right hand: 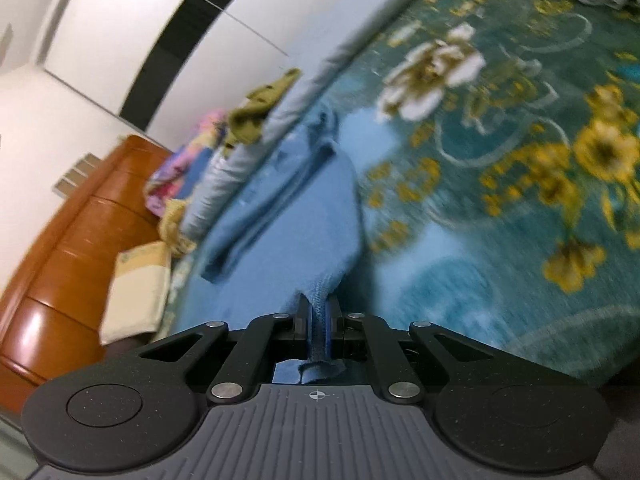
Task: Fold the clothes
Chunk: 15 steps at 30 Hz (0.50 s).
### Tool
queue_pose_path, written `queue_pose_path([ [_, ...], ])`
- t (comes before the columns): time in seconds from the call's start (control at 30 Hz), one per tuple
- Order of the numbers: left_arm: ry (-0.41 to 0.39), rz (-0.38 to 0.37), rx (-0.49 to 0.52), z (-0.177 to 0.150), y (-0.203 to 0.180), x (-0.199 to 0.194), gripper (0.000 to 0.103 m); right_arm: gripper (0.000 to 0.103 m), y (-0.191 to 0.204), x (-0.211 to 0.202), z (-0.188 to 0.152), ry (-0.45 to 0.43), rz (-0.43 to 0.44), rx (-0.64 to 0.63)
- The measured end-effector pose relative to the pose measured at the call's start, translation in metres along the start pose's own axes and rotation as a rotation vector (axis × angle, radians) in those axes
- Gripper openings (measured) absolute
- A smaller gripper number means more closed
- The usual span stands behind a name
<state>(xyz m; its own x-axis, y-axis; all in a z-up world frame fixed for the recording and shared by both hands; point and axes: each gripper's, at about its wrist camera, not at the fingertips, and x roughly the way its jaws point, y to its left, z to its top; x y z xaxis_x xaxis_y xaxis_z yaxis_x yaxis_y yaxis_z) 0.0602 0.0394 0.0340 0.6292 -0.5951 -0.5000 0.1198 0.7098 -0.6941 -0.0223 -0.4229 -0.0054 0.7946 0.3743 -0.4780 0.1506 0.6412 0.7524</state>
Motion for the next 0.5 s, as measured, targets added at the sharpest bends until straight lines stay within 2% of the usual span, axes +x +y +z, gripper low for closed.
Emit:
queue_pose_path([
  [0.13,-0.056,-0.061,0.014,0.022,-0.007,0.002,0.001,0.004,0.014,0.006,0.026,-0.031,0.020,-0.027],
  [0.3,-0.099,-0.081,0.004,0.067,-0.018,0.028,0.001,0.004,0.038,0.033,0.076,-0.069,0.044,-0.054],
  [0.5,-0.122,-0.044,0.013,0.125,-0.022,0.078,0.002,0.004,0.057,0.090,0.130,-0.078,0.021,-0.083],
])
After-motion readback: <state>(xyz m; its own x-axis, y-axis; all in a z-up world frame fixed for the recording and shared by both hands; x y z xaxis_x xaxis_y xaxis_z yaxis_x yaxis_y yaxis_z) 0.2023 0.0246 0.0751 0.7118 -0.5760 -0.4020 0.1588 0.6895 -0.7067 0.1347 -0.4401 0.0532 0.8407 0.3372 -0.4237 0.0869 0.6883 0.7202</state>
